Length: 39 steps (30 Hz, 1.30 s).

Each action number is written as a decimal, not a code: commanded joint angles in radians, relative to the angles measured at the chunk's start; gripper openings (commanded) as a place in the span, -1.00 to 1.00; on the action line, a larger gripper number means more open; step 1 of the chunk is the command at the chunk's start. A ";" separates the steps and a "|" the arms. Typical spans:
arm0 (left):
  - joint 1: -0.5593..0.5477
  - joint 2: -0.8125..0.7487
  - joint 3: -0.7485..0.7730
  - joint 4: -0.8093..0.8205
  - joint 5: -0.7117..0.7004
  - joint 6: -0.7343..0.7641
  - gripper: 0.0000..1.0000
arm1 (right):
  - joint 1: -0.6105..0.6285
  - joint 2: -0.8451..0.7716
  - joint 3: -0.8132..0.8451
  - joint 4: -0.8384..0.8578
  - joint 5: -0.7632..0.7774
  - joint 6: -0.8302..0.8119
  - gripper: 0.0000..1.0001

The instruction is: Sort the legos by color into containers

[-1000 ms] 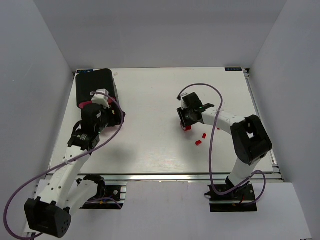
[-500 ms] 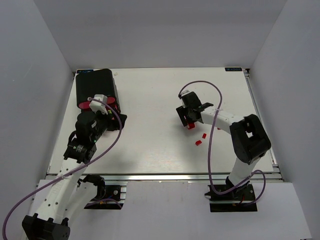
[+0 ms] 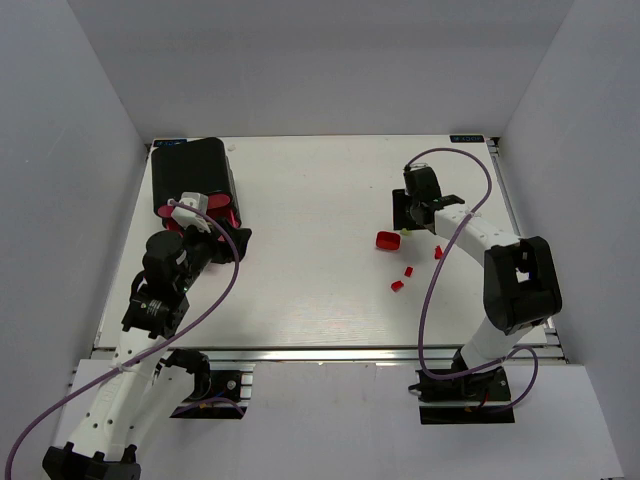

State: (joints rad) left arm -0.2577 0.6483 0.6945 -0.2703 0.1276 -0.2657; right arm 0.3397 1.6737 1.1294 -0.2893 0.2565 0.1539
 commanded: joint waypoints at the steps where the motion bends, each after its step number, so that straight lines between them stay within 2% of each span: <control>1: -0.005 -0.012 -0.010 0.014 0.020 0.011 0.55 | -0.018 0.030 0.023 0.018 -0.025 0.056 0.27; 12: -0.005 -0.018 -0.012 0.017 0.020 0.013 0.55 | -0.025 0.156 0.072 0.064 0.026 0.096 0.30; 16: -0.005 -0.024 -0.013 0.017 0.020 0.013 0.55 | -0.034 0.230 0.142 0.052 0.062 0.102 0.29; 21: -0.005 -0.024 -0.015 0.020 0.020 0.013 0.55 | -0.039 0.241 0.118 0.084 0.070 0.096 0.18; 24: -0.005 -0.022 -0.013 0.019 0.020 0.014 0.56 | -0.042 0.241 0.116 0.095 0.052 0.093 -0.01; 25: -0.005 -0.024 -0.013 0.019 0.020 0.013 0.56 | -0.050 0.245 0.122 0.090 0.049 0.095 -0.17; 27: -0.005 -0.026 -0.013 0.014 0.020 0.011 0.56 | -0.050 0.241 0.127 0.079 0.026 0.093 -0.33; 28: -0.005 -0.030 -0.013 0.014 0.017 0.010 0.56 | -0.050 0.224 0.121 0.085 0.021 0.090 -0.51; 30: -0.005 -0.039 -0.016 0.019 0.017 0.010 0.56 | -0.050 0.192 0.093 0.133 0.001 0.047 -0.66; 31: -0.005 -0.051 -0.018 0.023 0.018 0.010 0.56 | -0.045 0.141 0.075 0.159 -0.016 0.021 -0.79; 32: -0.005 -0.061 -0.021 0.025 0.024 0.011 0.57 | -0.044 0.112 0.061 0.186 -0.096 -0.011 -0.93; 34: -0.005 -0.082 -0.030 0.040 0.027 0.019 0.61 | -0.039 0.037 0.049 0.226 -0.295 -0.188 -0.96; 35: -0.005 -0.108 -0.036 0.045 0.030 0.022 0.63 | -0.041 0.020 0.061 0.211 -0.539 -0.261 -0.95; 36: -0.005 -0.122 -0.044 0.054 0.024 0.025 0.63 | -0.024 0.000 0.094 0.193 -0.621 -0.358 -1.00; 39: -0.005 -0.197 -0.070 0.082 -0.008 0.026 0.65 | 0.033 0.006 0.183 0.144 -0.782 -0.485 -1.00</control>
State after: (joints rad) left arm -0.2577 0.5133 0.6418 -0.2390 0.1383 -0.2523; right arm 0.3164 1.7180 1.2110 -0.1776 -0.1963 -0.0940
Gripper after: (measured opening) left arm 0.819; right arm 0.427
